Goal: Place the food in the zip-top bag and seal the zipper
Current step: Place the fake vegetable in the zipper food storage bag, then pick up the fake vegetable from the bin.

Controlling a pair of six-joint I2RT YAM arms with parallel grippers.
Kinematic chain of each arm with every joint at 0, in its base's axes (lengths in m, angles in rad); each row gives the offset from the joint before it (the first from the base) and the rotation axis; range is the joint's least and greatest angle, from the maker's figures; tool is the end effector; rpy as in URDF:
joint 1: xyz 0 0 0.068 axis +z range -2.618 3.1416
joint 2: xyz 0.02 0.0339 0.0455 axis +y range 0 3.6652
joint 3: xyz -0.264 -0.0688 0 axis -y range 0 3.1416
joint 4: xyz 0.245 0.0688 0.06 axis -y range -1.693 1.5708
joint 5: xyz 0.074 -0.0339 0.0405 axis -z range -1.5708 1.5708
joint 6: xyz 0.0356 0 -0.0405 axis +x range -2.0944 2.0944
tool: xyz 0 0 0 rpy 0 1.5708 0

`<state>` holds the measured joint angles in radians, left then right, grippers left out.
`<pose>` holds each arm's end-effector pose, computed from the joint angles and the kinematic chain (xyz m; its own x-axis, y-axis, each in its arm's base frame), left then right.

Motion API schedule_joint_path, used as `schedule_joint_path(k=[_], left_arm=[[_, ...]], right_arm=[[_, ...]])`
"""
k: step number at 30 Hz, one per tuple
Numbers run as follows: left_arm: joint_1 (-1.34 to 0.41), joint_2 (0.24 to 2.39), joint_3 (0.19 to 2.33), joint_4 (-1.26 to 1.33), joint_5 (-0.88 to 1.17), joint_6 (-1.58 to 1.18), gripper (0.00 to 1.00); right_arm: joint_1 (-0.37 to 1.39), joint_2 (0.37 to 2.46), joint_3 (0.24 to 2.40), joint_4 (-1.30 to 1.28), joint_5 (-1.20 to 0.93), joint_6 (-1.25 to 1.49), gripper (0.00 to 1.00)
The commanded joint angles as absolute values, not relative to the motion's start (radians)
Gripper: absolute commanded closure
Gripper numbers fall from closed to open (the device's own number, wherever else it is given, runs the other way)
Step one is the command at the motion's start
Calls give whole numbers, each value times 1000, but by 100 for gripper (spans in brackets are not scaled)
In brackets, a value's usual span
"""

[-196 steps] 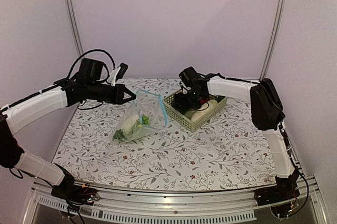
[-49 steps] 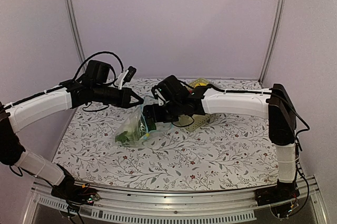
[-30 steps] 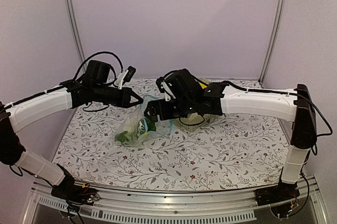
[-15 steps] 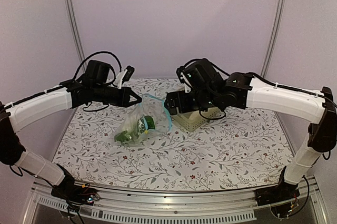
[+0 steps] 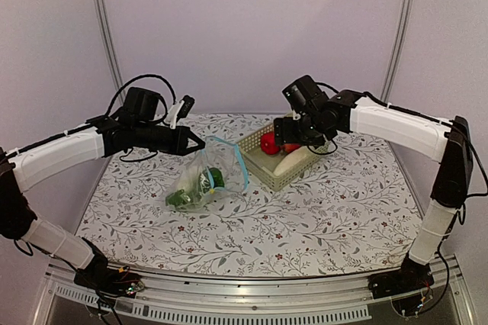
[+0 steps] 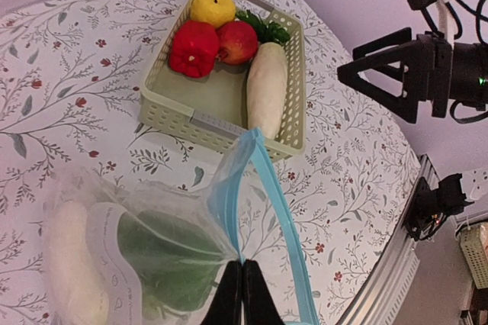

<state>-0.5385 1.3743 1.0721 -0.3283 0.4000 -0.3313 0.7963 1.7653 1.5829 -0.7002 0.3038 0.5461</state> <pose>0.2560 -0.1691 0.2938 -0.7201 0.0812 -0.6891 0.5374 0.6935 -0.4798 0.2814 0.2723 0.3037 -0.7468 -0.0547 -0.6628 -0.1887 0.9731 0.1324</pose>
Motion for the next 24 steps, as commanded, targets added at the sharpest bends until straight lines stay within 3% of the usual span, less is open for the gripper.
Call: schedule_joint_path(k=[1,24], left_arm=[[-529,1348,1066,-333,388,-327,100],[-529,1330,1067,-339,388,-324,100]], right_arm=[[758,1857,1654,-718,291,582,11],[703,2133,1757,-770,259,664,13]])
